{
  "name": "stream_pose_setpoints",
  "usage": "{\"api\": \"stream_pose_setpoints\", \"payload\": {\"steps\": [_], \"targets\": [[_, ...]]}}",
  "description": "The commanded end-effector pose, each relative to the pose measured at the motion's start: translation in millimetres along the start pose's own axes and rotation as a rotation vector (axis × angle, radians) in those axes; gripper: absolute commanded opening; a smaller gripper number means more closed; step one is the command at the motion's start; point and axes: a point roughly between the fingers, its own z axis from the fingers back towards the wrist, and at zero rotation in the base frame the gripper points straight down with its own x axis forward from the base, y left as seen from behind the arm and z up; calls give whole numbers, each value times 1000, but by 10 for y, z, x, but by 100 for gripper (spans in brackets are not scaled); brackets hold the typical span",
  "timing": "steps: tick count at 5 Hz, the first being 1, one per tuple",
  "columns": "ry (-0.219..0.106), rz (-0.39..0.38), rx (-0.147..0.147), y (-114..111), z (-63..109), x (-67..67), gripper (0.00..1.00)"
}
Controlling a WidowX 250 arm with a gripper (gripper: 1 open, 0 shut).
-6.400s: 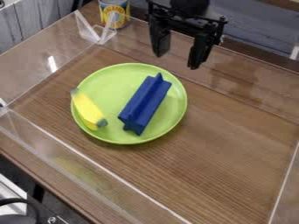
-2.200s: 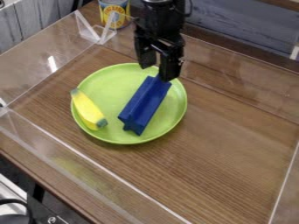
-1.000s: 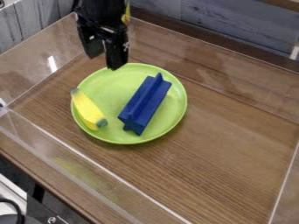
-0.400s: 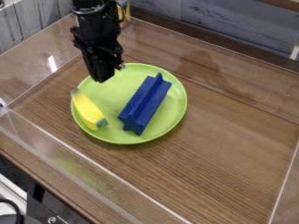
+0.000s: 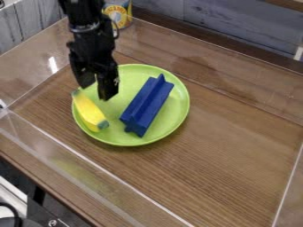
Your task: Remove the banana from inside the green plate and put it on the table
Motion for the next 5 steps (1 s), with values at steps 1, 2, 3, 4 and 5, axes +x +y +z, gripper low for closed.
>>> {"api": "stream_pose_setpoints", "payload": {"steps": [1, 2, 3, 4, 5], "targets": [[-18, 23, 23, 89, 159, 1, 100], [-8, 37, 21, 122, 238, -17, 100], [2, 43, 20, 91, 192, 11, 100], [12, 42, 19, 61, 131, 44, 100], [22, 115, 20, 126, 134, -14, 100]]}}
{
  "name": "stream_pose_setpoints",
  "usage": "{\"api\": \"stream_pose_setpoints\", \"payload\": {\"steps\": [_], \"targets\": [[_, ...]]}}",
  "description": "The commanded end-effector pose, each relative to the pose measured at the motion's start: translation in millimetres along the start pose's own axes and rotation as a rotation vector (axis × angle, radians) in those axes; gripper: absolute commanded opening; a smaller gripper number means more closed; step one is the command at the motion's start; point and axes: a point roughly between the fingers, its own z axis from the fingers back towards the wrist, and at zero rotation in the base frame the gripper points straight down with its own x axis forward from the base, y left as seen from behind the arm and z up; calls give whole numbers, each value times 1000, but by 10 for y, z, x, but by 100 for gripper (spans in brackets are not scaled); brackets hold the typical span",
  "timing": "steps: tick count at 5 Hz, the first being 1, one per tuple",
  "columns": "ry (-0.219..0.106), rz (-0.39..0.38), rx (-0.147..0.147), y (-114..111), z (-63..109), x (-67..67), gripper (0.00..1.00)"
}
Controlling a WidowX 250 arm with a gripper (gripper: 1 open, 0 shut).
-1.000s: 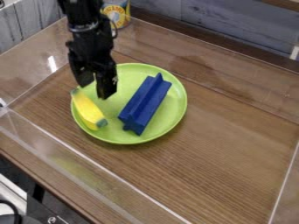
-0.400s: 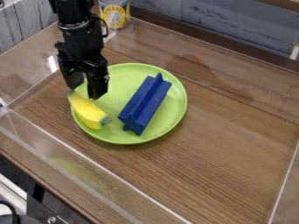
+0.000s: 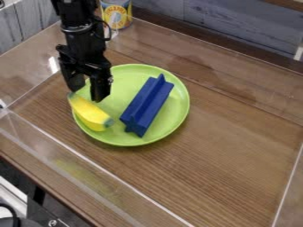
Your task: Remove the banana from inside the green plate and put it on the table
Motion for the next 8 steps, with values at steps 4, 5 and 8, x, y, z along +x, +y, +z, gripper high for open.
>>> {"api": "stream_pose_setpoints", "payload": {"steps": [4, 5, 8], "targets": [[-28, -9, 23, -202, -42, -44, 0], [-27, 0, 21, -299, -140, -63, 0], [-22, 110, 16, -477, -370, -26, 0]]}}
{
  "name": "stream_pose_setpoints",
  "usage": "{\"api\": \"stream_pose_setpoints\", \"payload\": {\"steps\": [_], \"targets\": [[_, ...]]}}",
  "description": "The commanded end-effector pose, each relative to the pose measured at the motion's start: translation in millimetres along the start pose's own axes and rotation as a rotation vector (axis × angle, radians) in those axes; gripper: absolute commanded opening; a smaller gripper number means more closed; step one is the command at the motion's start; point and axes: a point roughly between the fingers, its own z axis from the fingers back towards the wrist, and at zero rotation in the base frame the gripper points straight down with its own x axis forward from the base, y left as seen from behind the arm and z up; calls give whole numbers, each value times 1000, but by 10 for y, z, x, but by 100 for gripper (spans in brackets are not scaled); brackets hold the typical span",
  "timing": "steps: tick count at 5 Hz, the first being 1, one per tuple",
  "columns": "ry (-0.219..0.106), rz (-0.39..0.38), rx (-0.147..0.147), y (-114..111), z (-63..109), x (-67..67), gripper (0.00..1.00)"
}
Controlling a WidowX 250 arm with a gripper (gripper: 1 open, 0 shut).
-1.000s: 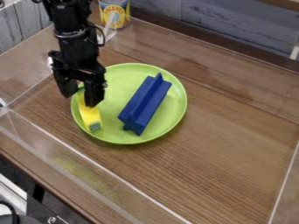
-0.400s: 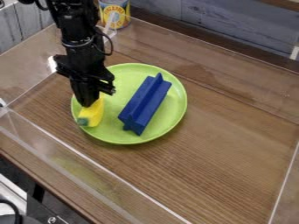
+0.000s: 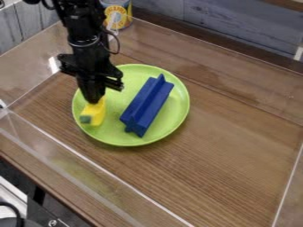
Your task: Remove the banana from inside the green plate and put it on the table
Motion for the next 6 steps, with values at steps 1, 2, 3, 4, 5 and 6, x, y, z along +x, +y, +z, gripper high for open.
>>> {"api": "stream_pose_setpoints", "payload": {"steps": [1, 2, 3, 4, 5, 6], "targets": [[76, 5, -19, -141, -105, -153, 0], [79, 23, -19, -180, -59, -184, 0], [82, 9, -20, -140, -18, -176, 0], [86, -6, -20, -88, -23, -170, 0], [90, -66, -20, -53, -29, -223, 0], [95, -126, -21, -17, -33, -279, 0]]}}
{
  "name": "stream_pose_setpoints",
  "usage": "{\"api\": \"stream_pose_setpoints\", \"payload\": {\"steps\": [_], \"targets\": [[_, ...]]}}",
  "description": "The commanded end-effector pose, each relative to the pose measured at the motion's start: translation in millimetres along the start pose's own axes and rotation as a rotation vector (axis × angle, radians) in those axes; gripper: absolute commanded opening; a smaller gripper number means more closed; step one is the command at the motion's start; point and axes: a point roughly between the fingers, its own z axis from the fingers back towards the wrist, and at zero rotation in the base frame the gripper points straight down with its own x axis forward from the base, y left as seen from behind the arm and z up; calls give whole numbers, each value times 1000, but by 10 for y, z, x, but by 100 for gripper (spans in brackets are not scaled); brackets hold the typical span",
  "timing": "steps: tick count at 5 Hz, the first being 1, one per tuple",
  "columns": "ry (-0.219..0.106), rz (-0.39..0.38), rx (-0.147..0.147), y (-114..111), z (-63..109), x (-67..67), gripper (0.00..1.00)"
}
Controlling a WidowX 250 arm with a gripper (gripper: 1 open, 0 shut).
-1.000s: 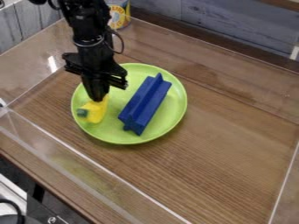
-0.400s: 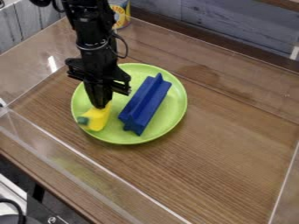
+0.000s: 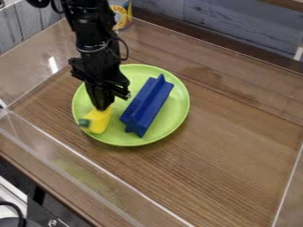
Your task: Remove the banana from inside the green plate and put it on the table
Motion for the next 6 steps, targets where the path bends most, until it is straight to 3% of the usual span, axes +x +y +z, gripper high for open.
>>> {"api": "stream_pose_setpoints", "payload": {"steps": [1, 2, 4, 6], "targets": [[37, 18, -8, -49, -141, -141, 0], [41, 43, -9, -89, -215, -179, 0], [50, 47, -11, -90, -170, -146, 0], [59, 55, -9, -123, 40, -216, 0]]}}
